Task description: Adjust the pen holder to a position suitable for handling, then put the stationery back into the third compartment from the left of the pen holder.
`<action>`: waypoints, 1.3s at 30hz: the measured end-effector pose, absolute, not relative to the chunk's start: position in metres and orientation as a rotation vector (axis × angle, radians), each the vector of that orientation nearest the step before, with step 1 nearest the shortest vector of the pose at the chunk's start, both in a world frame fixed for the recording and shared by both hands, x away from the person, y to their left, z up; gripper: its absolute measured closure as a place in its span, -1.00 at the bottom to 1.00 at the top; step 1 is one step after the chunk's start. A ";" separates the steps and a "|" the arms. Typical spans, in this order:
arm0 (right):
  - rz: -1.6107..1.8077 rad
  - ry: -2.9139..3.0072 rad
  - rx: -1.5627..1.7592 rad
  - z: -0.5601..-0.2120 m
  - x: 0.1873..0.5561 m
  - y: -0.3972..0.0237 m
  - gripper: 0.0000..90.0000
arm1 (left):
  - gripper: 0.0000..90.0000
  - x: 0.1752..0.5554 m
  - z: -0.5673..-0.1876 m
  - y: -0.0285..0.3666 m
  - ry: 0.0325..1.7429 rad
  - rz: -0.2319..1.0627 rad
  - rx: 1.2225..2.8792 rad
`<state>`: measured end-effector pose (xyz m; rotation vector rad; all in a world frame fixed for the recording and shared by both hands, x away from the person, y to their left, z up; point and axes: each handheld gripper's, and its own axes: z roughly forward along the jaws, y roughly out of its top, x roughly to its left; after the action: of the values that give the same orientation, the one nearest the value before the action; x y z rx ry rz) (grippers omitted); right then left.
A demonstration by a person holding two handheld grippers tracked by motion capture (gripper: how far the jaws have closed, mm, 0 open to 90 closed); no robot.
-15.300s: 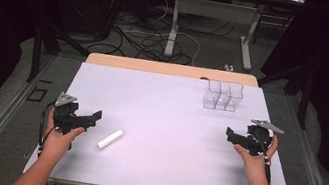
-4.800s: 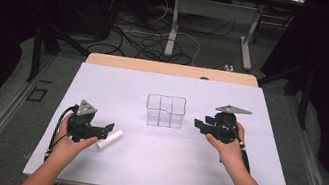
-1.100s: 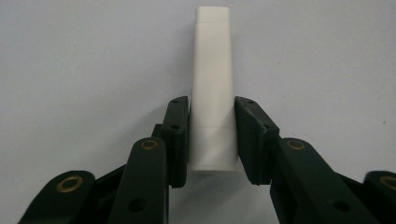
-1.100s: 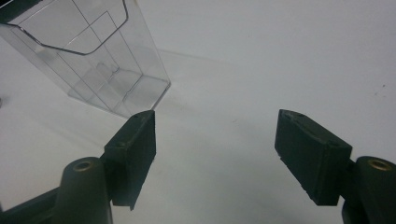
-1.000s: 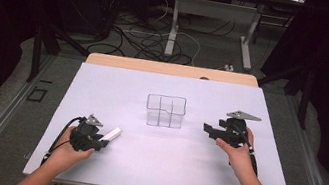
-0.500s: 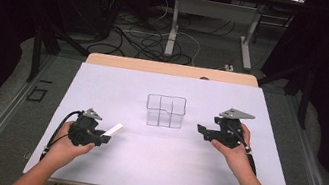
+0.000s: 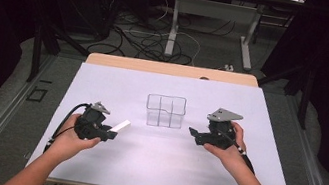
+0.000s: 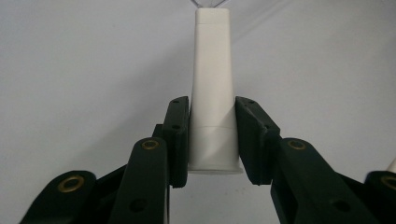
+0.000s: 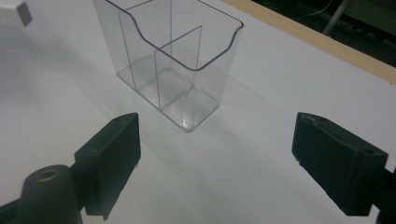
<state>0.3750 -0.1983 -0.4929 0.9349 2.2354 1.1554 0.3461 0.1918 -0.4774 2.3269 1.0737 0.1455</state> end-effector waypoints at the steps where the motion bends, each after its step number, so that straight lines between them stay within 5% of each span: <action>1: 1.137 2.241 0.921 -0.492 0.374 -0.197 -0.66 | 0.50 0.347 -0.476 0.190 1.073 0.147 2.326; 14: 1.048 2.338 0.726 -0.487 0.364 -0.173 -0.77 | 0.50 0.355 -0.468 0.167 1.027 0.095 2.365; 25: 0.862 2.388 0.393 -0.484 0.355 -0.152 -0.55 | 0.50 0.367 -0.466 0.146 0.994 0.056 2.387; 39: 0.755 2.414 -0.075 -0.487 0.340 -0.130 -0.04 | 0.50 0.379 -0.465 0.126 0.984 -0.049 2.399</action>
<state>0.3400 -0.1300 -0.4872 -0.0752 2.4138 0.7546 0.3789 0.1261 -0.4652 2.3993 0.9842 -0.0489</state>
